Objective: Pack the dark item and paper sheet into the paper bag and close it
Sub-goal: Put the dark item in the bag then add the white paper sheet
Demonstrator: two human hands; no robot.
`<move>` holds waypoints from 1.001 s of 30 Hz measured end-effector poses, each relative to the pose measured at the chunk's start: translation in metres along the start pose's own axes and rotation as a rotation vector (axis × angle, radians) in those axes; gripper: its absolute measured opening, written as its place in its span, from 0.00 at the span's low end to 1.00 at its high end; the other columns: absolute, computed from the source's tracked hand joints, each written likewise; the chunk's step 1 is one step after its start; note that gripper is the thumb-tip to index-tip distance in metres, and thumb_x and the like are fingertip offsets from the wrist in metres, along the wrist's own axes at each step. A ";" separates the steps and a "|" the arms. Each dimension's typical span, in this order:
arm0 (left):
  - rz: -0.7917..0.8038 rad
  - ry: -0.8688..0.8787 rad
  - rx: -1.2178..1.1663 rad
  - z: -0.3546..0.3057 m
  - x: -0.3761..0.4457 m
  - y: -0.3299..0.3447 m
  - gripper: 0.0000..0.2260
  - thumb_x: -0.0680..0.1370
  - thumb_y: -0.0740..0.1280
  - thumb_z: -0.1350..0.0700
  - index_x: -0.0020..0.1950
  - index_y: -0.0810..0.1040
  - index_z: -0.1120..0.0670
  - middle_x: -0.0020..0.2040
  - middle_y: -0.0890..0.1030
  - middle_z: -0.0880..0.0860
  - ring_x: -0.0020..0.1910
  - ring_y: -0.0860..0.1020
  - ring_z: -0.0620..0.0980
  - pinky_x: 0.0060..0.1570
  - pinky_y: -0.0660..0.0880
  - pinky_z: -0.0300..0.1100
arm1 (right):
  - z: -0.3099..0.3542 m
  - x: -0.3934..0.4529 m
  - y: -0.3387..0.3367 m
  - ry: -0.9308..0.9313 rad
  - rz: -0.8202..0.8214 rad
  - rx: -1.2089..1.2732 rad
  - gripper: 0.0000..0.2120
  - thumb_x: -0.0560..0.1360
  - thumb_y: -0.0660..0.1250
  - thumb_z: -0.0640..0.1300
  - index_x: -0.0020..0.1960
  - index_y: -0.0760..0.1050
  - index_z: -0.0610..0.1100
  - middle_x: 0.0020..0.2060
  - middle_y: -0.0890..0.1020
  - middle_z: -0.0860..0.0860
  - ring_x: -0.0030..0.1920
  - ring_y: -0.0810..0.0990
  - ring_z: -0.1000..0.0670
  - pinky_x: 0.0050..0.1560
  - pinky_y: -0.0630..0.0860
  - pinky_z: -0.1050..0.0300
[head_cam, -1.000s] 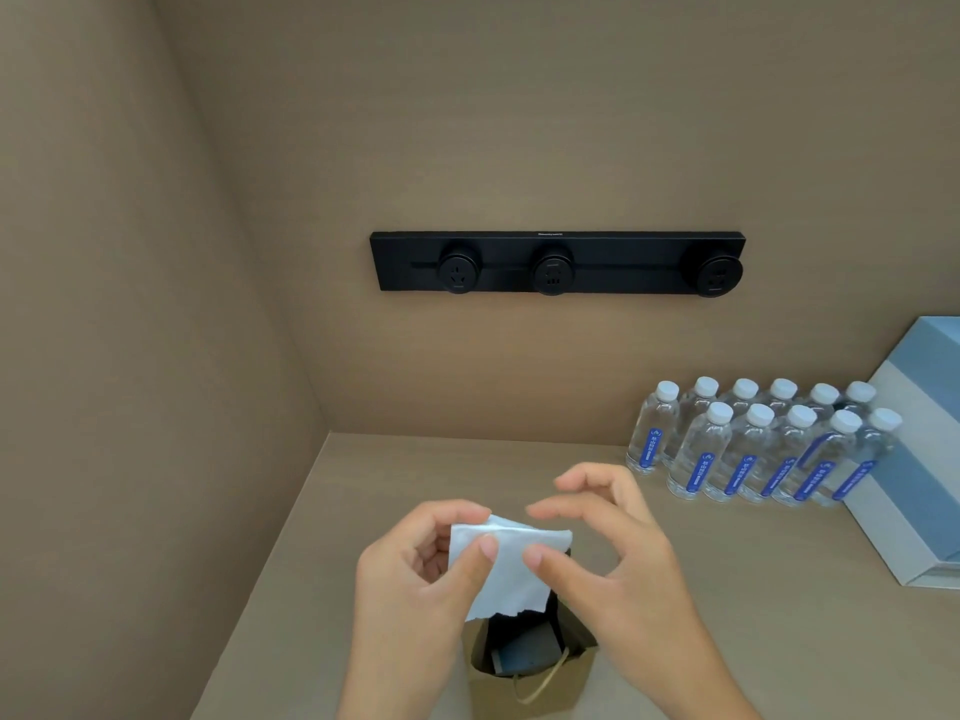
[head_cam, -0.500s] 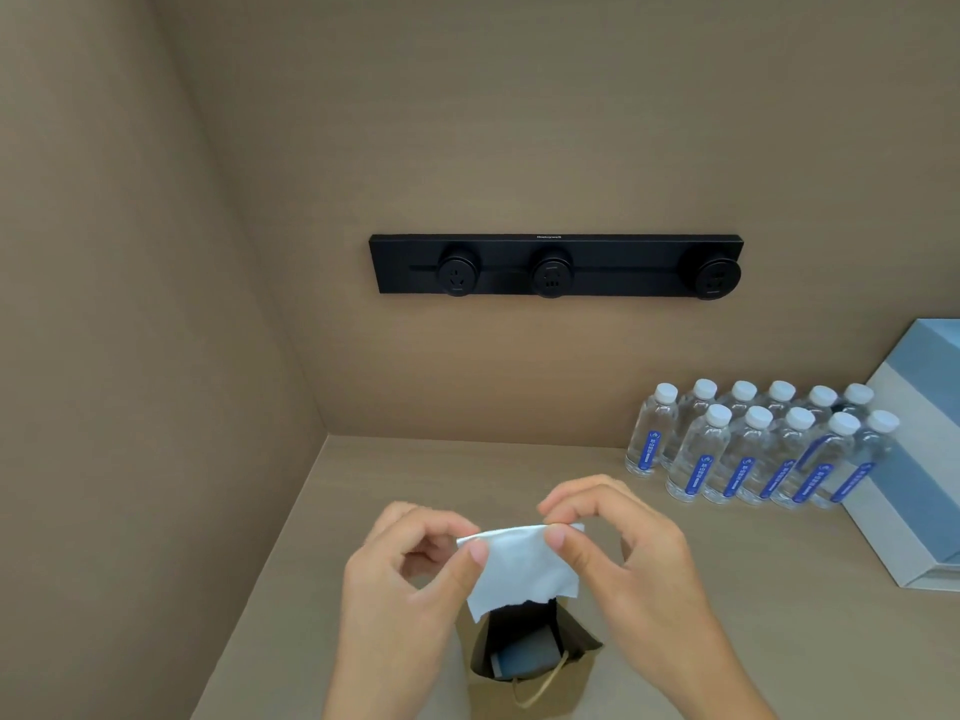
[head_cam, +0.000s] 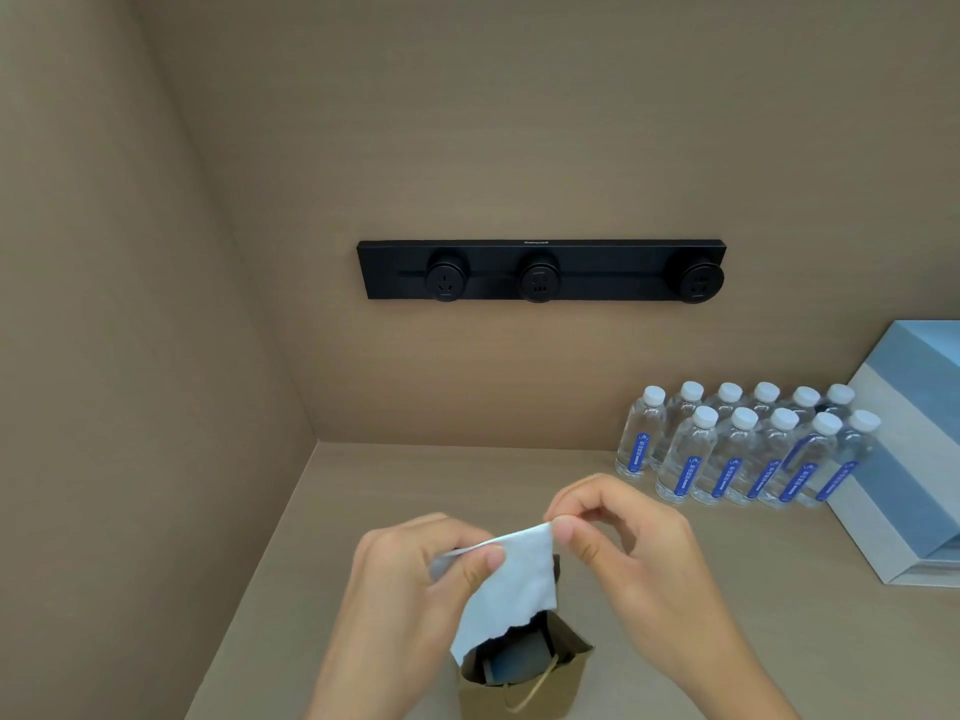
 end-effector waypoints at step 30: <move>0.034 -0.101 -0.071 0.024 -0.006 -0.024 0.06 0.73 0.71 0.45 0.39 0.86 0.44 0.36 0.87 0.49 0.37 0.84 0.47 0.45 0.79 0.48 | -0.005 0.012 0.015 0.140 0.029 0.351 0.04 0.70 0.72 0.43 0.38 0.84 0.45 0.32 0.84 0.51 0.34 0.79 0.54 0.33 0.71 0.65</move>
Point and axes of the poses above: each hand's wrist, its own x-axis towards the middle knuckle, its own y-axis out of the palm, z = x × y, the point moved 1 cm from there along x, towards the middle knuckle
